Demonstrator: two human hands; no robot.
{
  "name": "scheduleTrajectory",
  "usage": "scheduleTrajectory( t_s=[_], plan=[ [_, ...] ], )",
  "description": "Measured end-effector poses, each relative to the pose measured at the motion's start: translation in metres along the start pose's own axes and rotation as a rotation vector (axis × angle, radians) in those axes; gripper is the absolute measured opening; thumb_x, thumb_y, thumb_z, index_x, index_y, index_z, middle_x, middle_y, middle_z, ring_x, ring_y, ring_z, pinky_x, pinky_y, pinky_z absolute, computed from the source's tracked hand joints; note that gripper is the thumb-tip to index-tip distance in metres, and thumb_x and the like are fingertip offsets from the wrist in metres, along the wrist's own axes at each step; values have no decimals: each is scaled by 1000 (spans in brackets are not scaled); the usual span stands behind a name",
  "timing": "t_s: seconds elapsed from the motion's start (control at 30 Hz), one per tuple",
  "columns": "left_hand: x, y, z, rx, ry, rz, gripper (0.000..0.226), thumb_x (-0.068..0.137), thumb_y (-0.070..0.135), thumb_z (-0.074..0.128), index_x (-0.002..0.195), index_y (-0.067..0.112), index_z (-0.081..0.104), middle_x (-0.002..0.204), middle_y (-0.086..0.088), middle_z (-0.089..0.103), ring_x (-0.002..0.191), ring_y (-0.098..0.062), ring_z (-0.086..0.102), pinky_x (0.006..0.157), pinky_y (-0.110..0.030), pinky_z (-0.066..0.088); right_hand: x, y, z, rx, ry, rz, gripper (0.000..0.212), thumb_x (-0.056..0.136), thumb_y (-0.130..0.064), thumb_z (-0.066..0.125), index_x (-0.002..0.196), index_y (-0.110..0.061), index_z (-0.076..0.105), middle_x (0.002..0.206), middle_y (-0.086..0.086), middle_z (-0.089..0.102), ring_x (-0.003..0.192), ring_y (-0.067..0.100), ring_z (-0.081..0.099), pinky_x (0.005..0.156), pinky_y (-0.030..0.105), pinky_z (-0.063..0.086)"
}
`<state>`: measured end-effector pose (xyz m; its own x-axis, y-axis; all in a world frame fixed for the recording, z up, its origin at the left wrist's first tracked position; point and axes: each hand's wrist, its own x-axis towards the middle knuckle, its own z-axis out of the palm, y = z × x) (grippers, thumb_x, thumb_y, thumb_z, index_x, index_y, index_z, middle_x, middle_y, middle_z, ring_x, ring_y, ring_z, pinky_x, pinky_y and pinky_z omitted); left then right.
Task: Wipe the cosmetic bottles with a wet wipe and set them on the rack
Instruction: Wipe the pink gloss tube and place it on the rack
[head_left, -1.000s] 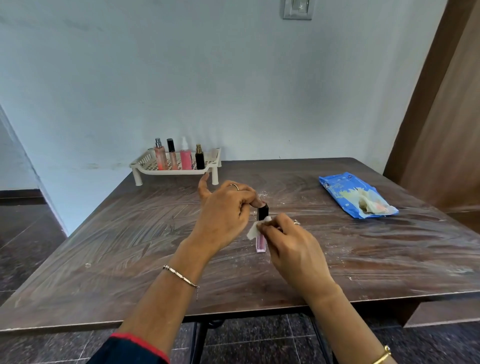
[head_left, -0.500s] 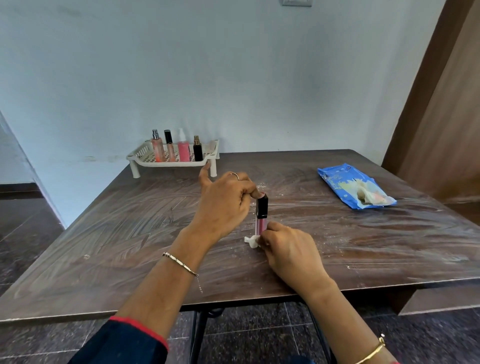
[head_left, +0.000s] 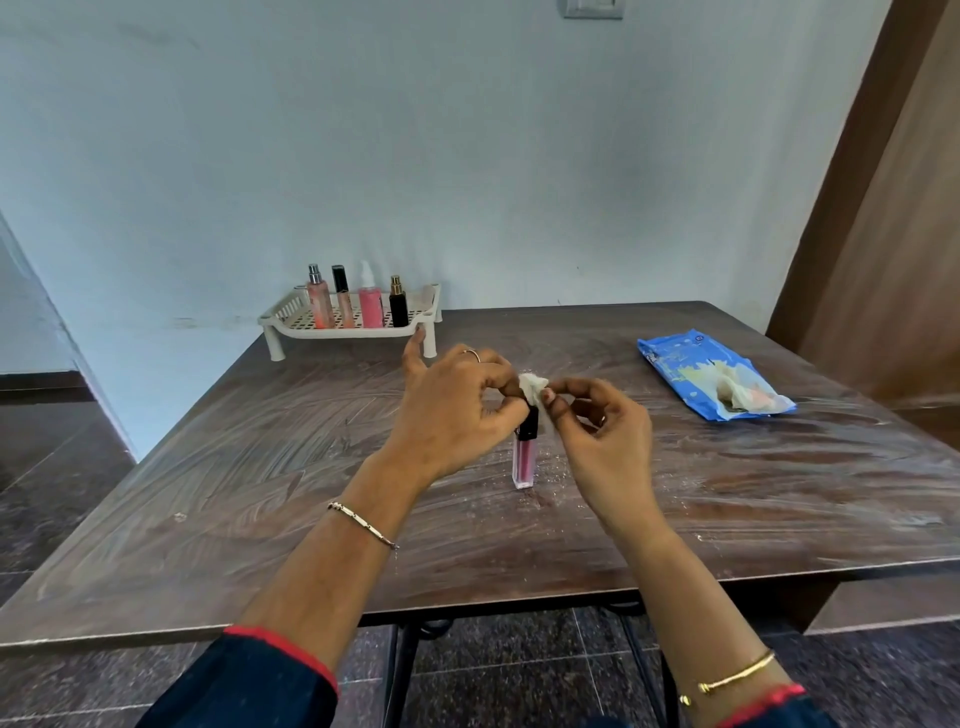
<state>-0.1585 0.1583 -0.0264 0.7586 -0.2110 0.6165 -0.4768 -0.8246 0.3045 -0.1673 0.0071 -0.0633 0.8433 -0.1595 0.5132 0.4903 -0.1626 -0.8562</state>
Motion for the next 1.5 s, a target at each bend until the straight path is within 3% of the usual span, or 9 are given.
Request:
scheduleTrajectory(
  t_s=[0.13, 0.37, 0.47, 0.57, 0.7, 0.93, 1.13, 1.33, 1.5],
  plan=[
    [0, -5, 0, -27, -7, -3, 21, 76, 49, 57, 75, 32, 68, 93, 24, 62, 102, 2, 52, 114, -52, 1, -9, 9, 4, -35, -9, 70, 12, 81, -13, 73, 86, -23, 69, 82, -7, 72, 79, 6, 68, 71, 18, 52],
    [3, -6, -1, -29, -40, -23, 15, 78, 48, 68, 75, 34, 66, 93, 28, 56, 110, 1, 49, 115, -50, 0, -14, 21, -9, -622, -280, 179, 24, 78, -19, 72, 59, -29, 59, 56, -14, 59, 55, -5, 54, 48, 9, 36],
    [6, -6, -3, -27, -65, -18, 14, 77, 49, 68, 71, 39, 60, 92, 30, 54, 109, 2, 48, 115, -51, 0, -5, 18, -9, -551, -287, 230, 23, 77, -12, 71, 62, -27, 62, 62, -11, 65, 61, 1, 60, 56, 13, 42],
    [10, -9, -6, -16, -134, 11, 9, 80, 48, 67, 79, 41, 63, 95, 32, 53, 106, 5, 43, 115, -52, 2, 3, 9, -10, -150, -222, 306, 20, 79, -1, 70, 77, -20, 68, 77, 1, 72, 76, 15, 69, 75, 30, 56],
    [16, -8, -9, 24, -201, 56, 14, 81, 41, 68, 94, 38, 68, 98, 32, 54, 112, 0, 45, 114, -49, 3, 3, -6, -7, 138, -72, 239, 16, 81, 0, 70, 86, -16, 68, 81, 1, 72, 76, 8, 68, 76, 22, 56],
    [18, -9, -10, 1, -222, 81, 14, 81, 33, 70, 91, 42, 66, 101, 29, 63, 109, 1, 49, 115, -47, 3, -20, 10, -1, -264, -21, 60, 28, 77, -4, 72, 68, -29, 61, 72, -12, 66, 69, 0, 62, 64, 11, 47],
    [19, -8, -11, -66, -263, 58, 24, 81, 28, 71, 79, 47, 56, 96, 25, 66, 102, 2, 53, 115, -46, 11, -30, 20, -6, -647, -226, 89, 22, 79, -10, 69, 66, -26, 59, 73, -9, 62, 69, 8, 59, 62, 24, 47],
    [16, -12, -15, -127, -260, 54, 11, 75, 34, 75, 84, 38, 69, 80, 33, 63, 86, 22, 50, 111, -51, 22, -26, 17, -7, -578, -196, 61, 28, 75, -7, 67, 61, -28, 57, 64, -14, 58, 65, 5, 57, 62, 28, 49],
    [16, -13, -17, -176, -253, 55, 16, 71, 40, 77, 86, 34, 73, 88, 23, 72, 90, 15, 57, 109, -53, 30, -9, 8, -7, -438, -111, 32, 17, 73, 0, 65, 68, -17, 66, 69, -8, 65, 69, 4, 62, 66, 32, 56]
  ],
)
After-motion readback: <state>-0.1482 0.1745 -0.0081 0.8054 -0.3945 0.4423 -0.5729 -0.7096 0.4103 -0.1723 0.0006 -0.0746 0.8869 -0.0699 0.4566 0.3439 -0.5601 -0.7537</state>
